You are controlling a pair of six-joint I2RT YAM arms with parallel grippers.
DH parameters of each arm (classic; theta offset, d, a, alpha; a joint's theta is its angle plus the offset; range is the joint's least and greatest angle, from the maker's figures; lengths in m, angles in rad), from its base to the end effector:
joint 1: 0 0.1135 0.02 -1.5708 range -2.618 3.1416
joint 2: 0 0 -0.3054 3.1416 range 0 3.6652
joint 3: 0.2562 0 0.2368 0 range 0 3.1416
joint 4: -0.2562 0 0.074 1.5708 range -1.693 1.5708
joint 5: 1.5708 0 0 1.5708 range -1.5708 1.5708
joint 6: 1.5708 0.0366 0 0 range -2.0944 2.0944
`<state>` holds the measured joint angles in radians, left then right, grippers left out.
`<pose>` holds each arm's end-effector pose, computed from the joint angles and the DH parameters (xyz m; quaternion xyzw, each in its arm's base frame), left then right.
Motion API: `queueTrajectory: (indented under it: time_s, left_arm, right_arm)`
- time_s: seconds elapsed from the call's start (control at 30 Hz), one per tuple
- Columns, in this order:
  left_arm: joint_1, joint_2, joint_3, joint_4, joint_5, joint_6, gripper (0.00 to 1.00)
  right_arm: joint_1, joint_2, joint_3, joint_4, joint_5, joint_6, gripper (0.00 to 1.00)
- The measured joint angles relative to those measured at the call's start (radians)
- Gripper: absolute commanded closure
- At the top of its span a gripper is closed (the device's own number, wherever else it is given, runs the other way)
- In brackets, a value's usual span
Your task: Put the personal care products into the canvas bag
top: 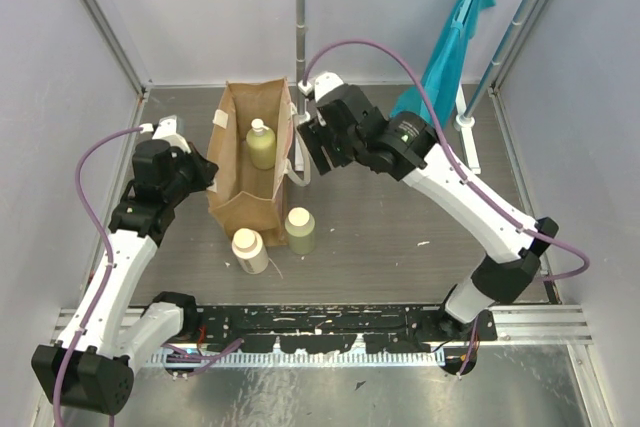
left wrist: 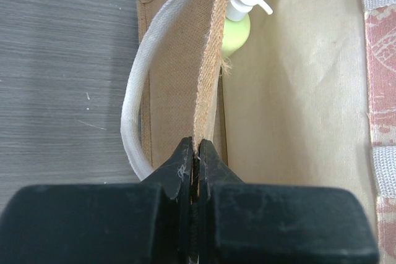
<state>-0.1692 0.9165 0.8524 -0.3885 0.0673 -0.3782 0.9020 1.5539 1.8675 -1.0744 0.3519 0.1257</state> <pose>0.1632 -0.0304 0.3527 -0.0706 0.8445 -0.1707 0.5027 0.1914 0.2218 0.4719 -0.2786 0.8637 0.0506 0.4169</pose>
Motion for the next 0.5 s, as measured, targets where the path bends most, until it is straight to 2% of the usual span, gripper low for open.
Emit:
queueTrajectory:
  time_s: [0.23, 0.5]
  left_arm:
    - [0.000, -0.010, 0.000, -0.010, 0.002, 0.000, 1.00]
    - [0.000, -0.017, 0.000, -0.019, 0.007, 0.000, 1.00]
  right_arm:
    - [0.000, 0.117, 0.207, 0.089, -0.002, -0.135, 1.00]
    - [0.000, 0.136, 0.227, 0.270, -0.093, -0.248, 1.00]
